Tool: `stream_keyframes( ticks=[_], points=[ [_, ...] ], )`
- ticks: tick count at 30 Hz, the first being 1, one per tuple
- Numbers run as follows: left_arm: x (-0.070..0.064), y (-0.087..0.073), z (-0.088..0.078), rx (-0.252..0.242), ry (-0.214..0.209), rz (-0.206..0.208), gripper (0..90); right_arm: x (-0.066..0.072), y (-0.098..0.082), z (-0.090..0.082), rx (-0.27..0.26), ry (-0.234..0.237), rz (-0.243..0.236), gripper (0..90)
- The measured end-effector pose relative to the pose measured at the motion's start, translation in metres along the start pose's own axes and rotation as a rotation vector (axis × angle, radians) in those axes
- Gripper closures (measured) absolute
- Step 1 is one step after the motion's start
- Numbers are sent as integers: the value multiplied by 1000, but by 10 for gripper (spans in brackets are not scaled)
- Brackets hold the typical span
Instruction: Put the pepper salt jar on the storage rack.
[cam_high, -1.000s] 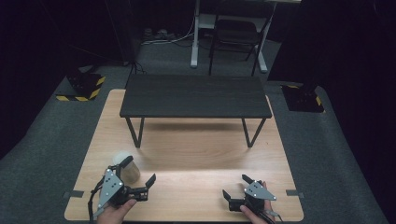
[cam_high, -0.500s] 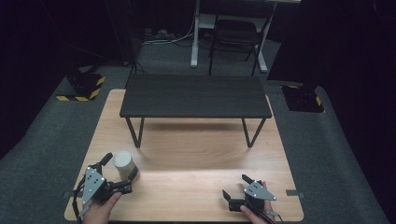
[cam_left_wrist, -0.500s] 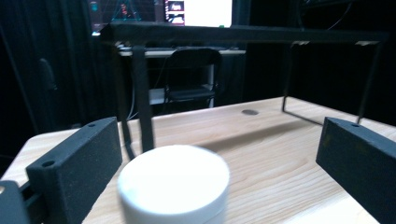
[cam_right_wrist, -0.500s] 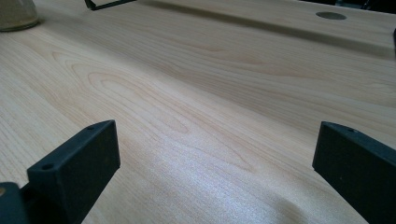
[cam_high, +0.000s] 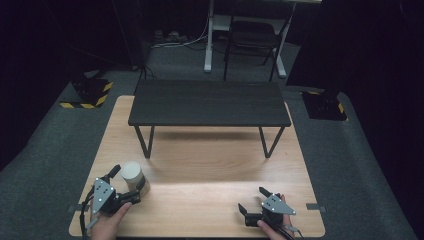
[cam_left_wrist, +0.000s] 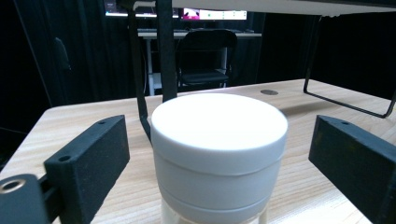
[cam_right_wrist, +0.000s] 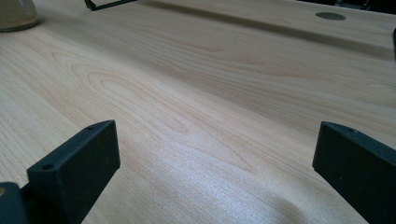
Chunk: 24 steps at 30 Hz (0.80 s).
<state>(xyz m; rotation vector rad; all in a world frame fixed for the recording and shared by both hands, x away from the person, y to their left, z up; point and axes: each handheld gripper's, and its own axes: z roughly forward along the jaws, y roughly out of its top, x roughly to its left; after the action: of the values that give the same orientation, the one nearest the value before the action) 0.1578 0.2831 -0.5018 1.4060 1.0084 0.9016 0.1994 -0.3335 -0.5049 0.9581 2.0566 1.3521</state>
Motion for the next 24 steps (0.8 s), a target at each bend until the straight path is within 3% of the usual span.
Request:
stream_keyframes(
  ticks=[4,8,14,20,24],
  points=[
    [1,-1,3,1,-2,-3,99,0,0,0,0,0,1,4],
    [3,-3,5,0,-8,-7,200,0,0,0,1,-1,1,4],
    [4,-6,6,2,-8,-12,284,1,0,0,0,-4,2,4],
    [2,-9,7,5,-6,0,335,1,0,0,-1,-7,7,4],
    [2,-12,6,-9,-6,-13,338,1,0,0,-1,-8,8,4]
  ],
)
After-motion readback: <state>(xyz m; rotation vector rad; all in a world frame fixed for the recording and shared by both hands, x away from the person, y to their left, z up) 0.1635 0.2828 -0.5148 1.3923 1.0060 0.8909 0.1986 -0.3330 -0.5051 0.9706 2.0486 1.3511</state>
